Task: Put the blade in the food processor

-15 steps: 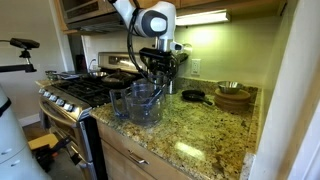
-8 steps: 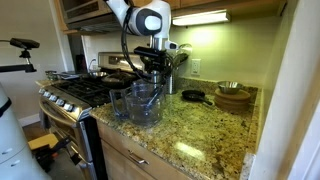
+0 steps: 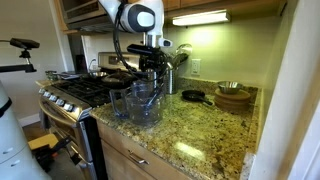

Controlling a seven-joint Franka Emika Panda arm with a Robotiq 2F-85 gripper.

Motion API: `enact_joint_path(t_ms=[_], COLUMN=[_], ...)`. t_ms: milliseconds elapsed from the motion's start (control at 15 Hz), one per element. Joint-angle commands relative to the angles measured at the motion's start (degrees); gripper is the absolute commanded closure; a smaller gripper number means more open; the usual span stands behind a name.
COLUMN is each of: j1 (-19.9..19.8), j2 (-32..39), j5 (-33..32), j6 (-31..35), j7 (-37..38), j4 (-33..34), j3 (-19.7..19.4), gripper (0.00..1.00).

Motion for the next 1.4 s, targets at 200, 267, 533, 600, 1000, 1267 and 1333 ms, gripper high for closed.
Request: enact_joint_path(t_ms=[200, 267, 533, 600, 1000, 1267, 1333], j1=[0.9, 0.9, 1.0, 1.0, 1.0, 0.9, 0.9], j2=[-0.8, -0.6, 0.3, 0.5, 2.2, 3.6, 4.0], j5=[-2.8, -2.2, -2.6, -3.5, -4.6, -6.8, -7.1], j6=[0.2, -0.1, 0.8, 1.4, 2.4, 4.3, 4.9], j7=[12.8, 13.6, 18.5, 20.2, 24.3, 26.3, 26.6], j4=[-1.3, -1.2, -1.7, -1.9, -2.1, -2.2, -2.2], j3=[-1.0, -0.9, -0.9, -0.9, -1.1, -1.5, -1.6], gripper=[0.0, 0.0, 0.0, 0.0, 0.0, 0.0, 0.0])
